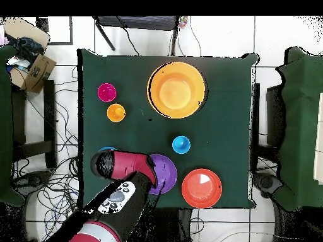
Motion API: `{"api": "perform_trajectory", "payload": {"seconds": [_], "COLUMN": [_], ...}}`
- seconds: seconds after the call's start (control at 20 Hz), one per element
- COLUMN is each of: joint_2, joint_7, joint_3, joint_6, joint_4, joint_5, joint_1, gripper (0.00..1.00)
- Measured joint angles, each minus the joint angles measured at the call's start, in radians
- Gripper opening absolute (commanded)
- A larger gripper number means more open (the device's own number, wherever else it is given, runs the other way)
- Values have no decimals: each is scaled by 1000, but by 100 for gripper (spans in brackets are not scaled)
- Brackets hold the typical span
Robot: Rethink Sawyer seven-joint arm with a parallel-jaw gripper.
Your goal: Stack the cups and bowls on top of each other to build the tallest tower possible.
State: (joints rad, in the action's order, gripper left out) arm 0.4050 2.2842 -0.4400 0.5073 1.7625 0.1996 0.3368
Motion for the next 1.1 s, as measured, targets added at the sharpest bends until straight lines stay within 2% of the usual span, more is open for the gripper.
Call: {"api": "perform_trajectory", "payload": {"seconds": [0.65, 1.1], "joint_2": [0, -33], "joint_7": [0, 0], "joint_3": [22, 23], "joint_6": [-64, -97], "joint_4": [1, 1], "joint_5": [0, 0], "joint_1": [3, 29], "gripper": [100, 100]}}
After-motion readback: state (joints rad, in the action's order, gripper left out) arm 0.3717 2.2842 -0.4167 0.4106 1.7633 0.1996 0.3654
